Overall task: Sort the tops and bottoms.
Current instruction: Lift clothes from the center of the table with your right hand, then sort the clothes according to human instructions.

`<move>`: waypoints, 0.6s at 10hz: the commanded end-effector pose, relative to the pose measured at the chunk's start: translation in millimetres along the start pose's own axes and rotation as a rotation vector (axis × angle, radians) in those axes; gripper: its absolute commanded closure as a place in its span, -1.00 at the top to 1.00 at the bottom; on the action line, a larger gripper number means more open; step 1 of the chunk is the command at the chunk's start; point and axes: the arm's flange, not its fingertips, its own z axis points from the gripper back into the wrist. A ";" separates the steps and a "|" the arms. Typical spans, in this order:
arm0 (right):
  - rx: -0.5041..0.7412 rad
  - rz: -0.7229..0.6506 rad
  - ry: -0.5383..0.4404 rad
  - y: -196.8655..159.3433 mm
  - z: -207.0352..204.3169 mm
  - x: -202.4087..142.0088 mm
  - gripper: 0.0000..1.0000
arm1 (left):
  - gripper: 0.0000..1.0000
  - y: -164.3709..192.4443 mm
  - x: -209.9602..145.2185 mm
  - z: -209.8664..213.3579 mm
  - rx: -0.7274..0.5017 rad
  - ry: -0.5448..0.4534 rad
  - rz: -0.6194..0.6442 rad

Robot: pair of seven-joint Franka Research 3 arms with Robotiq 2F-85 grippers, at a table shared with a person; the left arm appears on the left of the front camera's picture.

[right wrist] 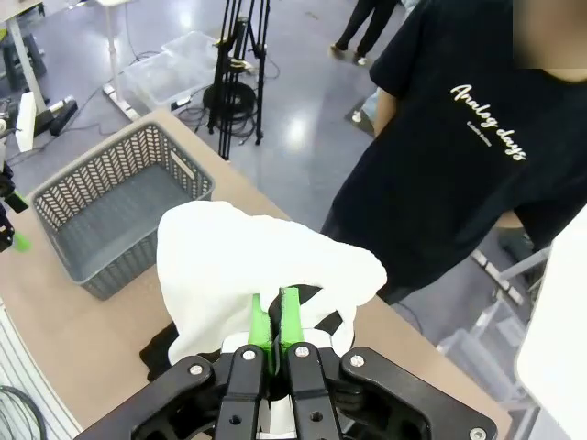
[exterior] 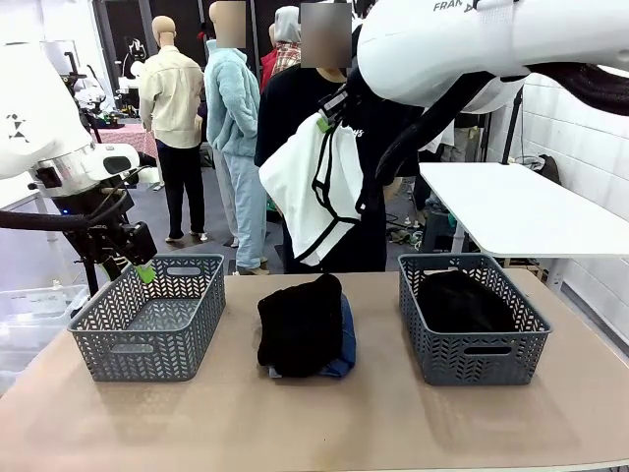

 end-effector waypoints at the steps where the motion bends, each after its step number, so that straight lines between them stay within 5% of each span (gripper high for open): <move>1: 0.000 -0.010 -0.013 6.1 -7.8 -0.6 -1.00 | 0.45 2.6 -0.5 0.5 0.009 -0.003 -0.005; 6: 0.000 -0.010 -0.013 6.1 -7.8 -0.6 -1.00 | 0.45 2.6 -0.5 0.5 0.009 -0.003 -0.005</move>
